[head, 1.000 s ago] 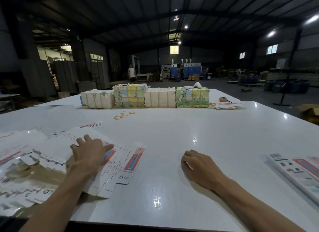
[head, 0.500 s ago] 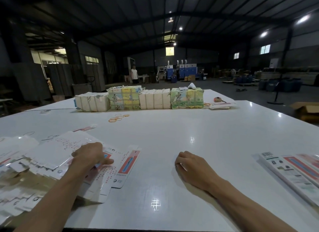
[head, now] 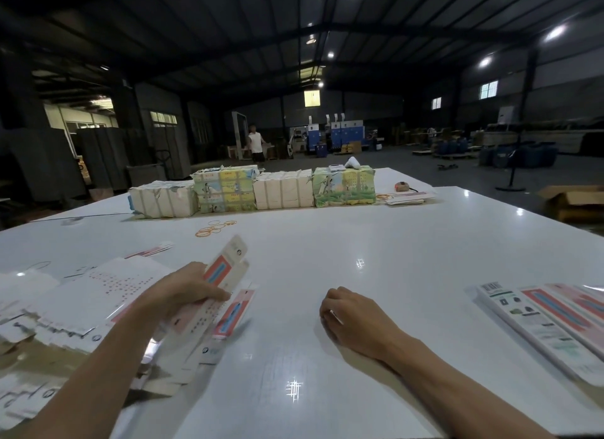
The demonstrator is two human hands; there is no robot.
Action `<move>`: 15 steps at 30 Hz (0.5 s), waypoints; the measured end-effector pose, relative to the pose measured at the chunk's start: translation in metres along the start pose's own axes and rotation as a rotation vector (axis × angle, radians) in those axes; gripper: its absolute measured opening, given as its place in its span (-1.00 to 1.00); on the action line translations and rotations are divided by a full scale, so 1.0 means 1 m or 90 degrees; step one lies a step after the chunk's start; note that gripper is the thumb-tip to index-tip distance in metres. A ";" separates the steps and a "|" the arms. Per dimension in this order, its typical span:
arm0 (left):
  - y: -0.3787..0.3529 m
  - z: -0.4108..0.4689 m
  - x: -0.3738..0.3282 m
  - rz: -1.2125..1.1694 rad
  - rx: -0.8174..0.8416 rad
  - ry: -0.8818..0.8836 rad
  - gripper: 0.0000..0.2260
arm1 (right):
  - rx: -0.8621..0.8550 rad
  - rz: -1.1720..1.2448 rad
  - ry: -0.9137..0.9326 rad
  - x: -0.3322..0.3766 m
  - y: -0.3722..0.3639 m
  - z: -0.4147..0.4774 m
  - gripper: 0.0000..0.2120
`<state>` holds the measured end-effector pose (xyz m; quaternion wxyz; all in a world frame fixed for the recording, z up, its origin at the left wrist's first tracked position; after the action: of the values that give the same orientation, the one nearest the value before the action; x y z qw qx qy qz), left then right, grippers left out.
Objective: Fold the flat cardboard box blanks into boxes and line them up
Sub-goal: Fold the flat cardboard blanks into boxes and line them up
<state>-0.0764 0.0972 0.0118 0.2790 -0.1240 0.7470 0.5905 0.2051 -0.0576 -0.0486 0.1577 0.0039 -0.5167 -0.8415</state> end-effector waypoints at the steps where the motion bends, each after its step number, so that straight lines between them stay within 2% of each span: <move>1: -0.005 0.000 -0.009 -0.105 0.061 -0.030 -0.70 | 0.001 -0.001 0.002 0.000 0.000 0.000 -0.82; 3: -0.020 -0.008 -0.030 -0.372 0.236 -0.073 -0.58 | 0.005 0.001 0.003 -0.001 0.000 0.000 -0.83; 5: -0.032 -0.020 -0.050 -0.547 0.350 -0.074 -0.42 | 0.011 0.009 -0.001 -0.001 0.001 0.000 -0.83; 7: -0.047 -0.024 -0.069 -0.601 0.372 -0.058 -0.29 | 0.014 0.020 -0.007 -0.002 0.001 0.000 -0.83; 10: -0.071 -0.015 -0.091 -0.661 0.330 -0.043 -0.22 | 0.010 0.044 -0.026 -0.004 0.000 0.001 -0.84; 12: -0.093 -0.005 -0.099 -0.739 0.350 -0.006 -0.15 | 0.013 0.062 -0.041 -0.007 -0.002 0.002 -0.85; 13: -0.104 -0.003 -0.104 -0.782 0.385 0.009 -0.18 | 0.014 0.069 -0.048 -0.009 -0.003 0.002 -0.86; 15: -0.126 -0.001 -0.114 -0.838 0.451 0.019 -0.36 | 0.018 0.089 -0.063 -0.013 -0.004 0.003 -0.85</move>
<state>0.0809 0.0460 -0.0259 0.5878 -0.4560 0.6677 0.0239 0.2154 -0.0500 -0.0533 0.1906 -0.0716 -0.5350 -0.8200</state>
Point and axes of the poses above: each hand's wrist, its own z-axis towards the middle knuckle, its own y-axis out of the back of the hand, x = y × z, the point moved 6 cm from there along z, towards the middle knuckle
